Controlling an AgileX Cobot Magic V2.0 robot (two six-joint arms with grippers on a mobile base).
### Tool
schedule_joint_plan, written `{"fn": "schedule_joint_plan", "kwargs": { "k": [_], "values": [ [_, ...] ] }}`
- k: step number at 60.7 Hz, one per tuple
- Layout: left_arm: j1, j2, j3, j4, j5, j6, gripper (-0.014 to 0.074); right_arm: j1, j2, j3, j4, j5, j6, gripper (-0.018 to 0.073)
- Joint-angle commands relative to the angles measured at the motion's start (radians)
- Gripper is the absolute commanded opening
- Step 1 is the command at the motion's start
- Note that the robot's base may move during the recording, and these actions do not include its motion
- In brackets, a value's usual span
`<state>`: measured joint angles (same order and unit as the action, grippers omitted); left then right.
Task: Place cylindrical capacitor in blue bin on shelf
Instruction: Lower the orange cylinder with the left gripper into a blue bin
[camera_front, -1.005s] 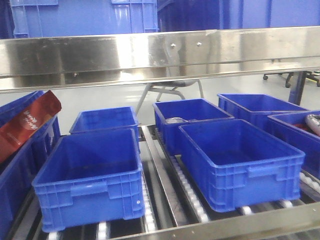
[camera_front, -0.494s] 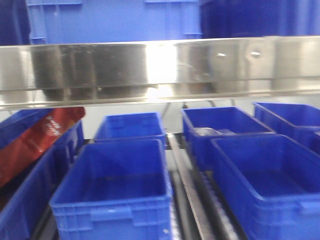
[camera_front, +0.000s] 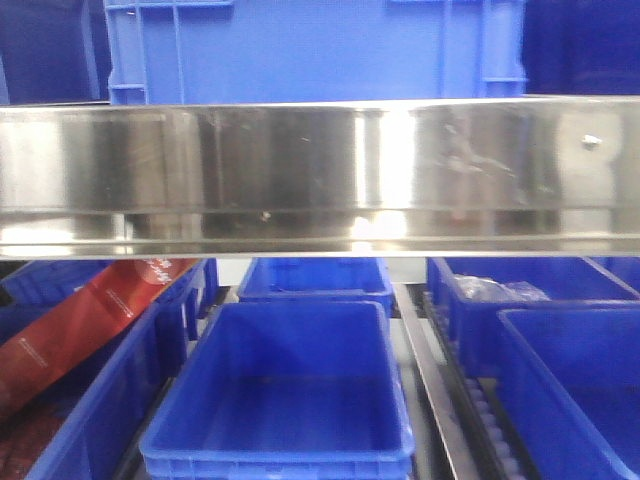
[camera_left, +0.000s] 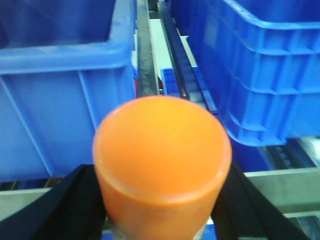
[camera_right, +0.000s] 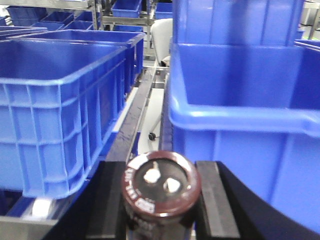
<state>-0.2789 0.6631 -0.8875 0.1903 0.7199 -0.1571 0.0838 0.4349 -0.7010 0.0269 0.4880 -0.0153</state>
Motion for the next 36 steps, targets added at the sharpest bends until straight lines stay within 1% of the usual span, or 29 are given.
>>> {"fn": "schedule_joint_plan", "kwargs": {
  "k": [1, 36],
  "values": [
    [-0.003, -0.004, -0.002, -0.001, -0.018, -0.002, -0.0111, -0.001, -0.002, -0.001, 0.0, -0.025, -0.003, -0.01],
    [-0.003, -0.004, -0.002, -0.001, -0.018, -0.002, -0.0111, -0.001, -0.002, -0.001, 0.0, -0.025, -0.003, -0.01]
  ]
}}
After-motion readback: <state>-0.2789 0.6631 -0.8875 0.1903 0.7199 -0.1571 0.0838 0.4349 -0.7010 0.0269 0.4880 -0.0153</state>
